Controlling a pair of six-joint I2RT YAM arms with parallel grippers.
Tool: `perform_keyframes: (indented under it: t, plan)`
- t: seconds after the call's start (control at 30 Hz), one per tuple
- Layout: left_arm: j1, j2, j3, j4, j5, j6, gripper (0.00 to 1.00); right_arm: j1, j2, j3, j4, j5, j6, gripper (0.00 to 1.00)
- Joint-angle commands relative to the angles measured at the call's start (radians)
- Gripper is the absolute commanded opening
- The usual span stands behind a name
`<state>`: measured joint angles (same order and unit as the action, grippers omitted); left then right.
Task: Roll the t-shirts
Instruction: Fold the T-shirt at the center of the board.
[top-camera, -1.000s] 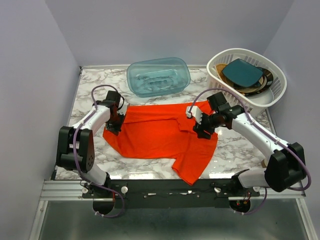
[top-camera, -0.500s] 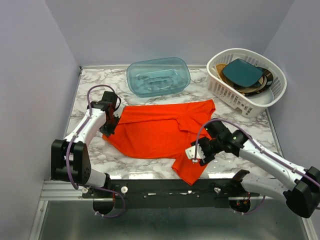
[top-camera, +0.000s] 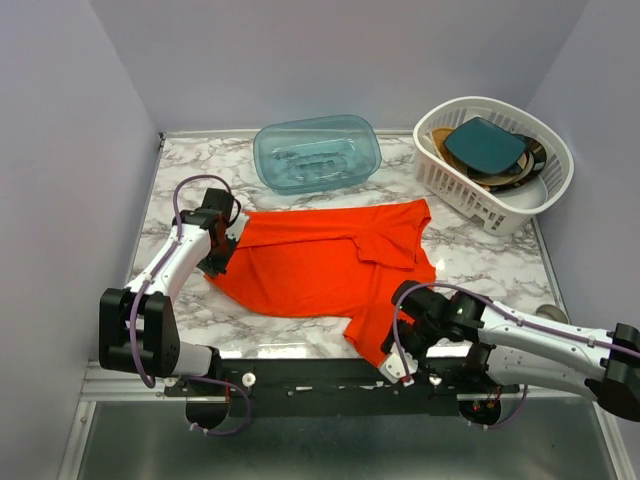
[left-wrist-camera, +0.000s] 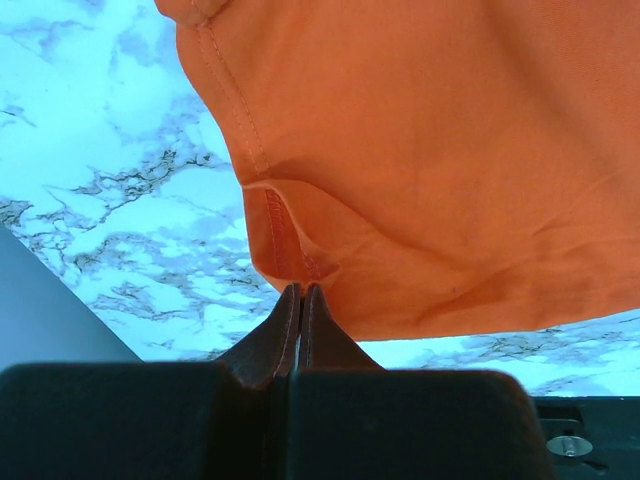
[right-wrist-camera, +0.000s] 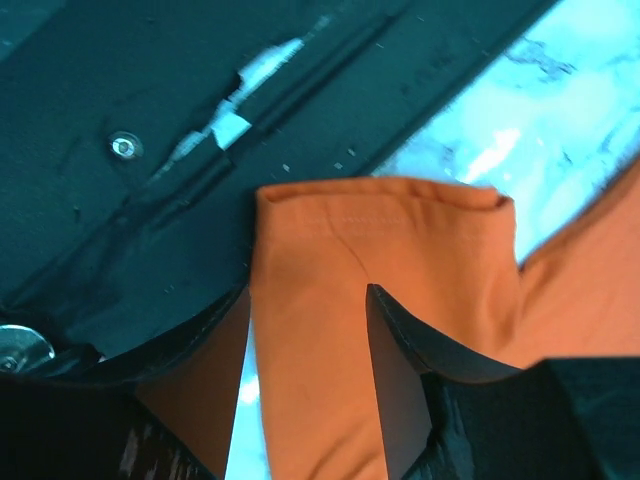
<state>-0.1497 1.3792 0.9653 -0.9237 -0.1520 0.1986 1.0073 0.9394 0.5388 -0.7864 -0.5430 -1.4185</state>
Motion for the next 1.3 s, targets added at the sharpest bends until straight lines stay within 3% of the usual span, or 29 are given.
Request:
perform_keyframes:
  t: [0.0,0.37,0.6,0.7,0.83,1.07,1.27]
  plan:
    - [0.007,-0.019,-0.014,0.028,-0.027,0.019,0.0,0.079,0.038,-0.048,0.071,-0.026,0.036,0.55]
    - [0.022,-0.066,-0.042,0.036,-0.037,0.022,0.0,0.165,0.123,-0.083,0.176,0.0,0.101,0.48]
    - [0.035,-0.072,-0.046,0.037,-0.035,0.025,0.0,0.191,0.188,-0.097,0.24,0.047,0.142,0.34]
    - [0.038,-0.072,-0.045,0.033,-0.037,0.025,0.0,0.195,0.187,-0.092,0.253,0.083,0.174,0.18]
    - [0.056,-0.091,-0.042,0.008,-0.037,0.028,0.0,0.195,0.078,-0.073,0.13,0.141,0.225,0.05]
    - [0.071,-0.163,-0.105,-0.03,0.043,0.058,0.0,0.195,-0.212,-0.01,-0.105,0.221,0.381,0.01]
    - [0.07,-0.215,-0.109,-0.07,0.109,0.091,0.0,0.195,-0.249,0.099,-0.231,0.281,0.506,0.01]
